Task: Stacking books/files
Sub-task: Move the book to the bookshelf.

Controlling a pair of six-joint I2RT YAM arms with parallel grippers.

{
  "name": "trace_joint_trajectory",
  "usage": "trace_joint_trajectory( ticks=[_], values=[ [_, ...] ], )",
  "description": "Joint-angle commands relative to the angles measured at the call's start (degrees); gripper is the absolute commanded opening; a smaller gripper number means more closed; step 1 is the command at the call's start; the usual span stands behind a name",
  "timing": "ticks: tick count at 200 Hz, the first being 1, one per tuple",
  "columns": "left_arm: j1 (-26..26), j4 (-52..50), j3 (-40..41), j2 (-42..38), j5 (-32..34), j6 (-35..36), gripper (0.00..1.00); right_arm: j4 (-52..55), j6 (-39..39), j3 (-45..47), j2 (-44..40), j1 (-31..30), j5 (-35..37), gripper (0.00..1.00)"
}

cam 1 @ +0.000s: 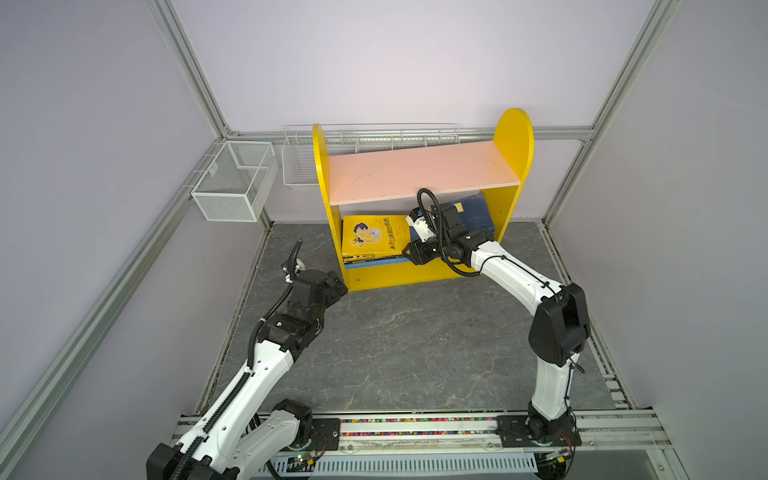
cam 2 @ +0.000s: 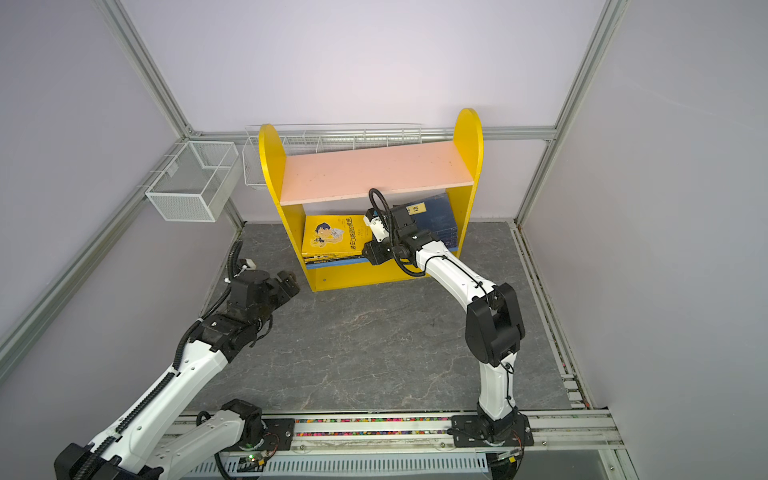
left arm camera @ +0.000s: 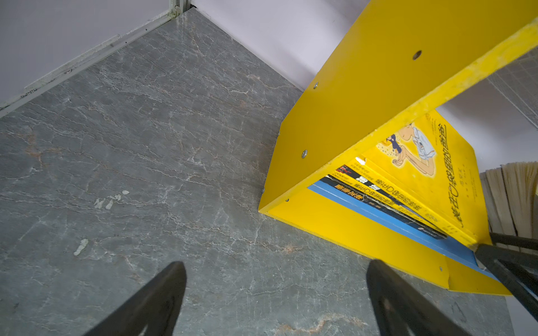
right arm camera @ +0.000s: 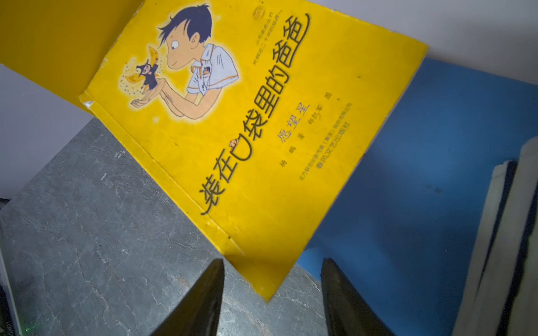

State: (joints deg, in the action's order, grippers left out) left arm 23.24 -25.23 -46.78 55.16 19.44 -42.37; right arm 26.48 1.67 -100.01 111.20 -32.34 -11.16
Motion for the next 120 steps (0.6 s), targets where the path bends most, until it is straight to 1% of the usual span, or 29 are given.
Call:
trace_joint_trajectory(
  ticks=[1, 33, 92, 120],
  values=[
    [-0.42, -0.78, -0.64, -0.03, -0.06, 0.22, 0.97, 0.13, -1.56, -0.07, 1.79, -0.33, 1.26, 0.54],
    [-0.52, -0.78, -0.34, -0.1, 0.04, 0.25, 0.97, -0.08, -1.91, -0.55, 2.61, -1.07, 1.32, 0.49],
    [-0.63, -0.51, -0.13, -0.02, -0.54, 0.0, 0.97, -1.26, -2.24, -3.58, 4.68, -1.32, 3.15, 0.46],
    [-0.65, -0.5, 0.27, 0.02, -0.63, -0.13, 0.97, -0.19, -3.7, -5.89, 5.84, -1.32, 2.27, 0.45]
  ],
)
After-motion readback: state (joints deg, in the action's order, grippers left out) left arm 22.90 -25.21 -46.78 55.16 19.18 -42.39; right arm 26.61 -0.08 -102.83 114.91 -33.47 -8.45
